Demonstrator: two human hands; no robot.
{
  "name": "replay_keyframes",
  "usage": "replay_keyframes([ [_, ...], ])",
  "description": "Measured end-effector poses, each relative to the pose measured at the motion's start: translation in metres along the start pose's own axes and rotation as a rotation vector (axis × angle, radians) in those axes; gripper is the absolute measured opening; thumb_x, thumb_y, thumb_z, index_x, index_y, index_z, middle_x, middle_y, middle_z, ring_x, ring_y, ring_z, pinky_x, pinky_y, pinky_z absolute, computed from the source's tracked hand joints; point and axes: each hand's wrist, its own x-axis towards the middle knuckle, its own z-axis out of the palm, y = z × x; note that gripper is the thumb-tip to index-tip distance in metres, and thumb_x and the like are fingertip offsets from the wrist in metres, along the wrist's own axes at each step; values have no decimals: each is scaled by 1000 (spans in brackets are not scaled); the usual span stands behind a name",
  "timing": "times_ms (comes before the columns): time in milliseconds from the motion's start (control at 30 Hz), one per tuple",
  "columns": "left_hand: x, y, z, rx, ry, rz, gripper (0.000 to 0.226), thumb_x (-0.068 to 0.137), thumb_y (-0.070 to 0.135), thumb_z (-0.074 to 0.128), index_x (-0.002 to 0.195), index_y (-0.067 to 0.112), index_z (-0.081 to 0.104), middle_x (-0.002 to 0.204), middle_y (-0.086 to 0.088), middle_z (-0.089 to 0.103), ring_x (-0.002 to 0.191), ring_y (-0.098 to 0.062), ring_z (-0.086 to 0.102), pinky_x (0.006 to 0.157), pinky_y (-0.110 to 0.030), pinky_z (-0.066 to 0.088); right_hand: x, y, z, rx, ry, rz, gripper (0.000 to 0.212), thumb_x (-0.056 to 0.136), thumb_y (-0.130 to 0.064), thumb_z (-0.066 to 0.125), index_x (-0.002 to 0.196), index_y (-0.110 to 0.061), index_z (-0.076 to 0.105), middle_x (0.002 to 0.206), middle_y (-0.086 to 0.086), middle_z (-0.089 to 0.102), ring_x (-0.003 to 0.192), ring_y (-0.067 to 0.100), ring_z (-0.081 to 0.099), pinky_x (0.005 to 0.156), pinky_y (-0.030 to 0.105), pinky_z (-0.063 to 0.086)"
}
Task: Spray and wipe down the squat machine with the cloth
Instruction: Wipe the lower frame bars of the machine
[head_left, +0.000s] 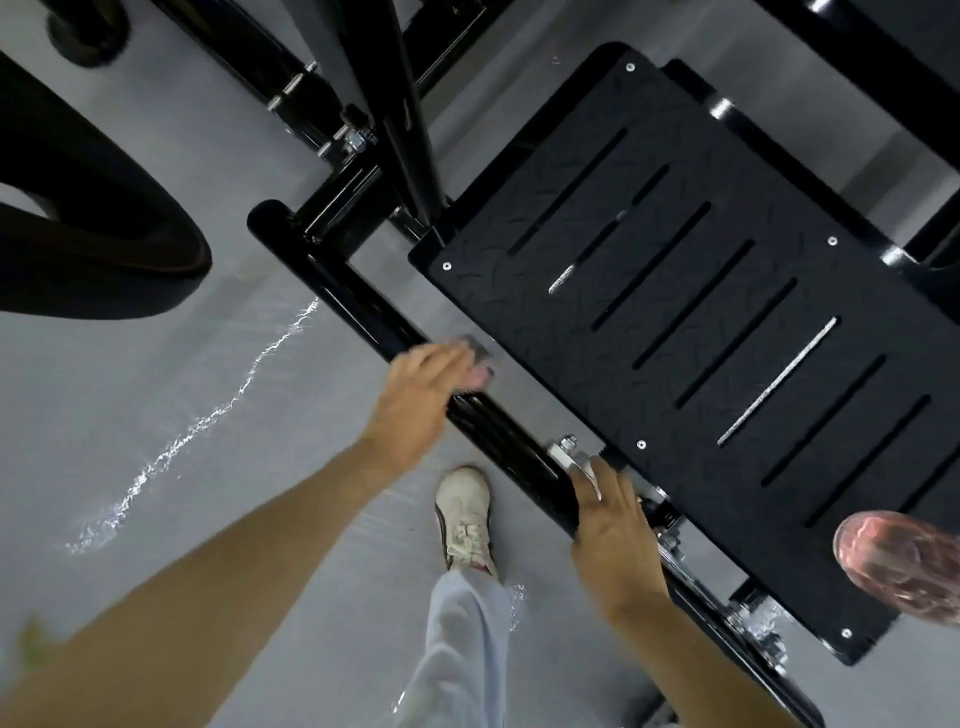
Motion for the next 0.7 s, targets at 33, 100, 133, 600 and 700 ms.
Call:
replay_keyframes([
  [33,9,-23,-7,1,85,-127,51,82,3,34,126,6,61,129,-8,61,117,-30,49,97,-40,37,2,-3,-3,20,-11,-17,71,65,9,70,133,-4,51,139,12,45,123,32,49,91,40,53],
  [100,21,-54,-22,1,204,-284,50,85,4,30,125,1,60,127,-12,61,113,-37,52,103,-38,37,5,-9,-5,62,-39,-34,65,85,4,49,146,-12,33,149,6,29,136,25,31,104,33,40],
  [133,25,-58,-27,-26,259,-321,51,84,3,29,123,-2,60,127,-15,60,112,-37,51,106,-32,34,7,-14,-4,84,-49,-32,63,88,3,45,147,-12,29,150,6,28,137,23,28,106,32,36],
  [600,-19,-32,18,-91,152,239,81,70,-25,45,143,6,29,150,-11,34,143,-21,18,118,-38,11,49,-70,-2,152,139,-70,42,83,-1,61,125,-1,56,118,15,59,103,34,59,82,42,53],
  [700,4,-81,-2,-257,305,-106,81,73,-30,40,145,3,28,153,-16,29,145,-27,11,118,-48,13,53,-80,-3,127,113,-79,43,87,-7,57,129,-4,53,118,12,58,104,31,57,85,42,52],
])
